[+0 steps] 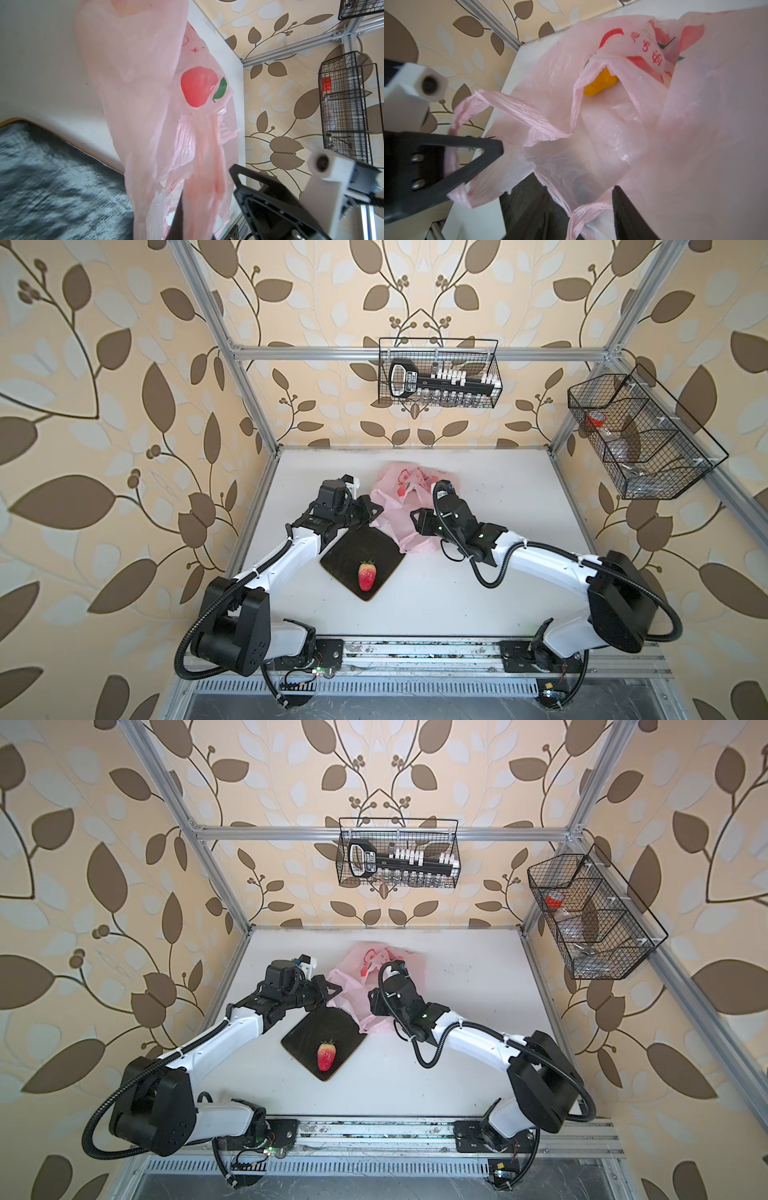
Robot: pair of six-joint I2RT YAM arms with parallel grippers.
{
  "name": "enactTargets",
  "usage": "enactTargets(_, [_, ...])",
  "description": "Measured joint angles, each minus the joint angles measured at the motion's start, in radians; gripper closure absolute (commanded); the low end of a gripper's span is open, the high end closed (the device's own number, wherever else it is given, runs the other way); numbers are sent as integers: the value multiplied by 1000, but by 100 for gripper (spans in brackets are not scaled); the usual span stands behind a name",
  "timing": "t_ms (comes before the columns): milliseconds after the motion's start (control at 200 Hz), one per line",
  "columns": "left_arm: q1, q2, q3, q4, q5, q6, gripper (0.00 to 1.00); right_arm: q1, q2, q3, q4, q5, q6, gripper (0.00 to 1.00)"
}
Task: Take the fake fruits out of the plastic bag
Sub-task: 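Reach the right gripper into the bag's opening while the left gripper holds the handle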
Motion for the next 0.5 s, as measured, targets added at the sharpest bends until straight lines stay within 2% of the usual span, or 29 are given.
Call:
enactTargets(260, [-75,0,0,7,-30,-6,100,-85,157,18,7,-45,51,55])
enactTargets(500, [-202,1,0,37,-97,-33,100,-193,149,-14,-3,-22,51,53])
